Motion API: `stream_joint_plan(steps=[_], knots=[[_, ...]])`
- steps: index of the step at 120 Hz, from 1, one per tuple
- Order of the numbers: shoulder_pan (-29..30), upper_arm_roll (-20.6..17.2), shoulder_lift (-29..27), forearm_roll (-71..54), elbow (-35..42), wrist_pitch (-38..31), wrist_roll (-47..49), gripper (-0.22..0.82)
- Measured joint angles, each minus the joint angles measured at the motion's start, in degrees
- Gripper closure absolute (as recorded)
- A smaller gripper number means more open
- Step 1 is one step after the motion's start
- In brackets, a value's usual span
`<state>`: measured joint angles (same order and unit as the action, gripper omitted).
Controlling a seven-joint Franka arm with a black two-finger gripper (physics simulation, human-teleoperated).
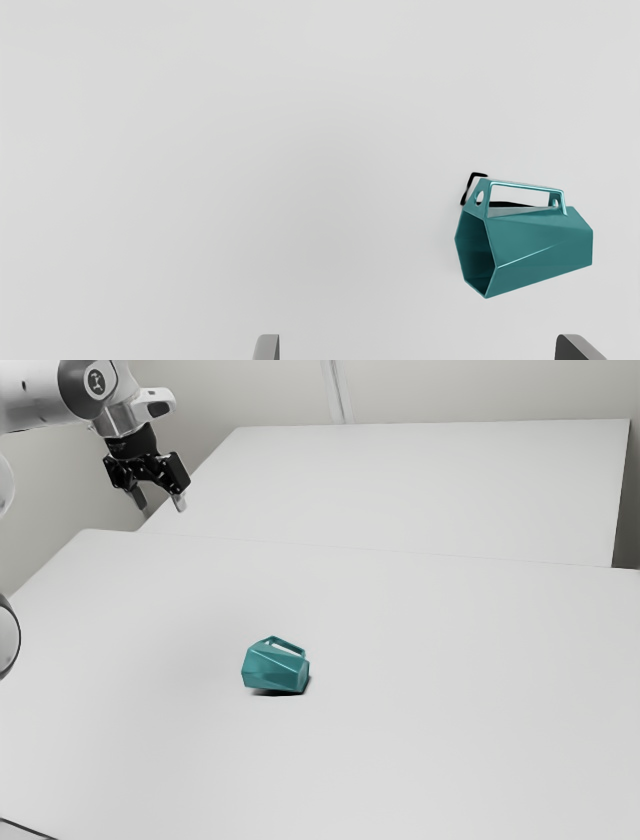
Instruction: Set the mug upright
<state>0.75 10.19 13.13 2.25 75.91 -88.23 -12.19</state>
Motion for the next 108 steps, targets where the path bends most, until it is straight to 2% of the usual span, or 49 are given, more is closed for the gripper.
stream_joint_plan(steps=[32,59,78,108], knots=[[0.21,0.0,0.0,0.19,0.33,0.06,-0.04,0.0],[0.89,0.6,-0.76,5.04,5.9,-0.04,-0.64,0.0],[3.06,5.47,-0.85,19.36,14.84,-1.44,-4.59,0.0],[2.84,6.04,-3.23,33.53,28.94,-11.06,-13.72,0.0]])
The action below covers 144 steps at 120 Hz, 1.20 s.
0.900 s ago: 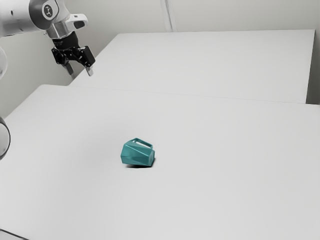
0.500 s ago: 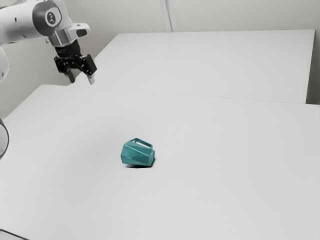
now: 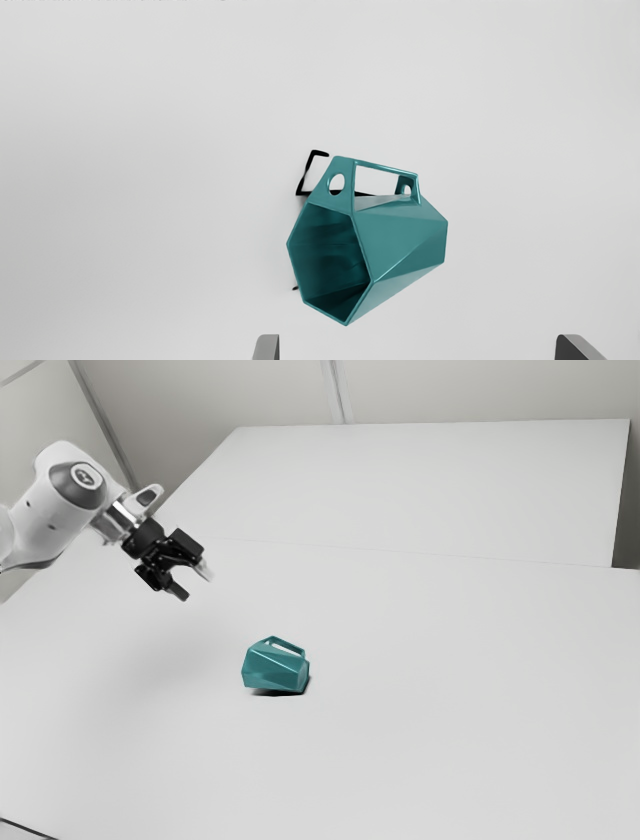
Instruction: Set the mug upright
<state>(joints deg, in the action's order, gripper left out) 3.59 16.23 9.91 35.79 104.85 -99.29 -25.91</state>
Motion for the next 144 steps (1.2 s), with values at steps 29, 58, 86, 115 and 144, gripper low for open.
stream_joint_plan(steps=[29,58,86,115,144], knots=[[0.04,-0.06,0.17,10.04,8.64,-6.68,-10.27,0.0],[-0.03,-0.08,3.95,15.37,12.15,-7.18,-19.23,0.0],[-0.91,-1.58,5.34,19.88,15.01,-7.27,-26.64,0.0],[-1.37,-2.88,5.42,26.57,17.78,-7.89,-31.85,0.0],[-1.4,-4.42,5.42,30.13,18.71,-8.06,-35.11,0.12]])
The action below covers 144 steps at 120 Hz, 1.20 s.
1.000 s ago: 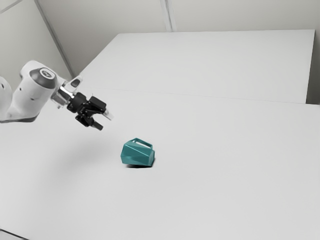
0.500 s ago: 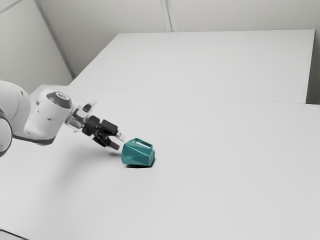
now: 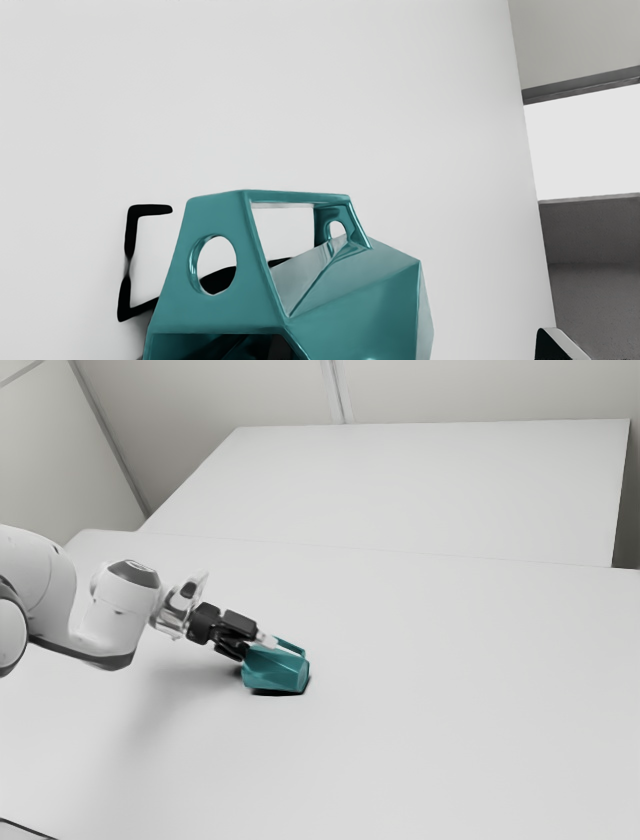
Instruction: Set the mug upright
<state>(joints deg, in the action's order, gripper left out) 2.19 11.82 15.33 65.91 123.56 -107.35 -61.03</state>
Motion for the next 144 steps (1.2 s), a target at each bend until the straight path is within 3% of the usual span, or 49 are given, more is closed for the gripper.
stream_joint_plan(steps=[12,22,47,62,88,113,144], knots=[[0.33,-0.09,0.0,0.33,-0.01,-0.06,-1.13,0.39],[0.61,-0.08,-0.07,0.34,-0.11,-0.07,-1.95,0.54],[0.24,-0.12,-0.5,0.11,-0.34,-0.13,-3.54,0.7],[0.14,-0.12,-1.78,0.07,-0.39,0.2,-4.22,0.74],[-0.75,0.02,-9.03,-4.68,-0.96,0.87,-3.75,0.74],[-1.67,-2.77,-12.52,-32.37,-8.76,-3.17,2.62,0.74],[-4.86,-6.49,-13.1,-58.85,-6.99,-13.46,15.07,0.75]])
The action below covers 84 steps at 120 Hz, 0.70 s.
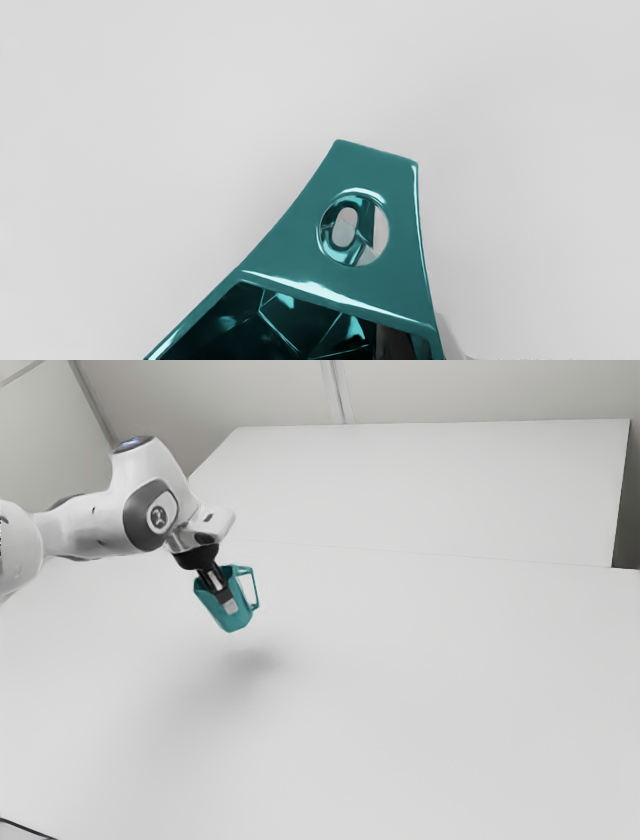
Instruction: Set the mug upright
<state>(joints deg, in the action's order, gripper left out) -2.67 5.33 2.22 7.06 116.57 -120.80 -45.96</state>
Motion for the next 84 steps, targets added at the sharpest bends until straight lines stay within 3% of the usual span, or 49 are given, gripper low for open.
stream_joint_plan(steps=[33,84], knots=[[0.15,-0.5,0.53,-5.55,5.67,-10.5,11.79,0.75],[0.96,-0.47,3.74,-4.97,8.56,-14.26,22.26,0.75]])
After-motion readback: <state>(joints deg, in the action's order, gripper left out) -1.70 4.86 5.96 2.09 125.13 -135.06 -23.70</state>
